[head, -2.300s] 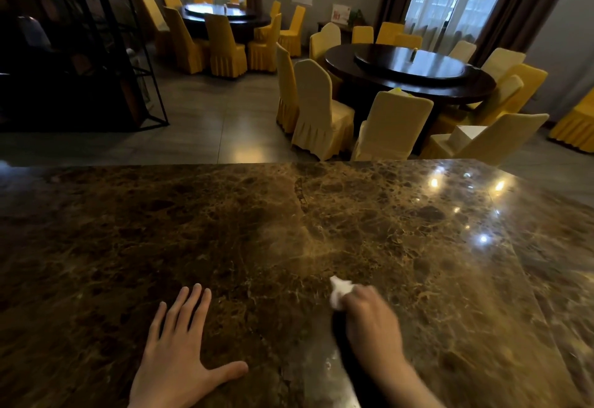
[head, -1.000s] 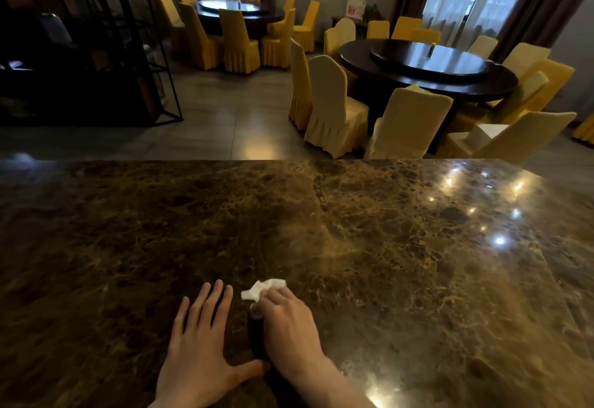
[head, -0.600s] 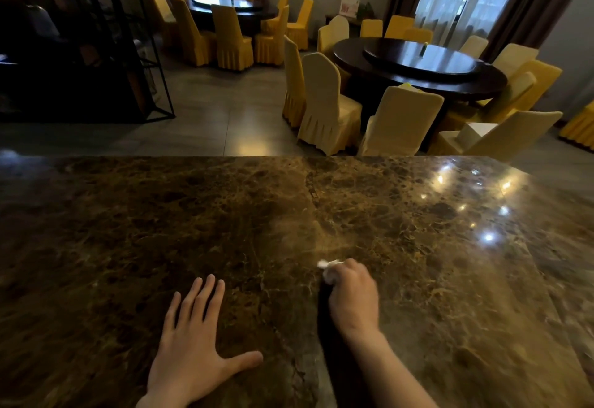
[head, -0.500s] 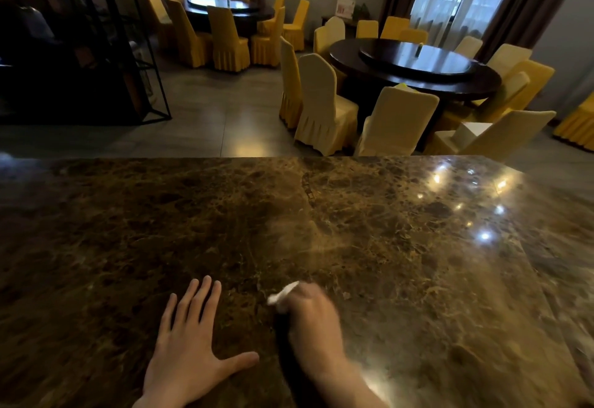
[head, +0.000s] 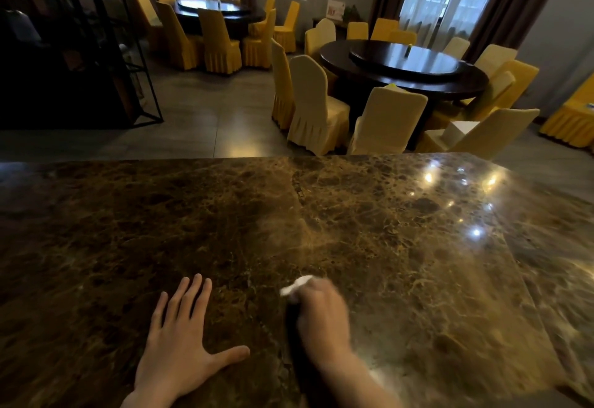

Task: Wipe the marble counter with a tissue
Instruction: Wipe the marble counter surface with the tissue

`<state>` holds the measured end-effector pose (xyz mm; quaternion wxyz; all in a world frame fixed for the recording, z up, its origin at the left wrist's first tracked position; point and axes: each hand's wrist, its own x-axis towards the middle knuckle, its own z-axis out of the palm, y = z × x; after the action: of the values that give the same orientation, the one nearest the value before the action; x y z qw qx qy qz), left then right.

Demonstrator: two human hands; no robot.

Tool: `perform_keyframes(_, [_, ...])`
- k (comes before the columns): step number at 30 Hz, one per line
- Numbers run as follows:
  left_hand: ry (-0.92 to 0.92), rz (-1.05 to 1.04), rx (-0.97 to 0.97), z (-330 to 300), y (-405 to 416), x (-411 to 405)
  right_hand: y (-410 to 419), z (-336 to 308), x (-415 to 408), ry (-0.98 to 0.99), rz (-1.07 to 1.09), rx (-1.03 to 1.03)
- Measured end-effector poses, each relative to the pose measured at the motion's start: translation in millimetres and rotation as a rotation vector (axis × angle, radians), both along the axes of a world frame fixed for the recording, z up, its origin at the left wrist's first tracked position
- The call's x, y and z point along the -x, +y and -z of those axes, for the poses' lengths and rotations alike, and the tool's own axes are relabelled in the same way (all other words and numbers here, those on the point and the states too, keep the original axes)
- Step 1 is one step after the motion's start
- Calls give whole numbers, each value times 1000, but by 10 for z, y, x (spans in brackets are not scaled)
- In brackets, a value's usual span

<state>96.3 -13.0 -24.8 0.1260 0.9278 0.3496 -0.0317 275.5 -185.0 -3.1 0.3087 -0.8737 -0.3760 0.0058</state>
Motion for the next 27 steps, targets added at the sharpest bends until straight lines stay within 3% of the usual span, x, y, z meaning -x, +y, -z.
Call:
perform_keyframes(3, [7, 1, -1, 8, -7, 11, -21, 73, 494, -2, -350, 23])
perform_keyframes(5, [0, -1, 1, -2, -1, 5, -173, 75, 274, -32, -370, 2])
perform_keyframes(9, [-1, -17, 7, 44, 36, 36, -432, -31, -842, -40, 187, 82])
perform_keyframes(13, [-39, -10, -4, 31, -12, 24, -367, -21, -1140, -38, 460, 128])
perform_keyframes(15, [-59, -5, 5, 19, -10, 3, -43, 16, -851, -56, 405, 69])
perform_keyframes(19, [-27, -1, 3, 32, 11, 22, 540, 60, -121, -62, -78, 21])
perform_keyframes(22, [-12, -11, -19, 36, 20, 10, 444, 40, -105, -135, -340, 77])
perform_keyframes(24, [-31, -5, -7, 31, 4, -2, 305, -21, -354, -163, -278, 125])
perform_keyframes(27, [-46, 1, 10, 38, 24, 10, 283, -69, -516, -124, -1, 145])
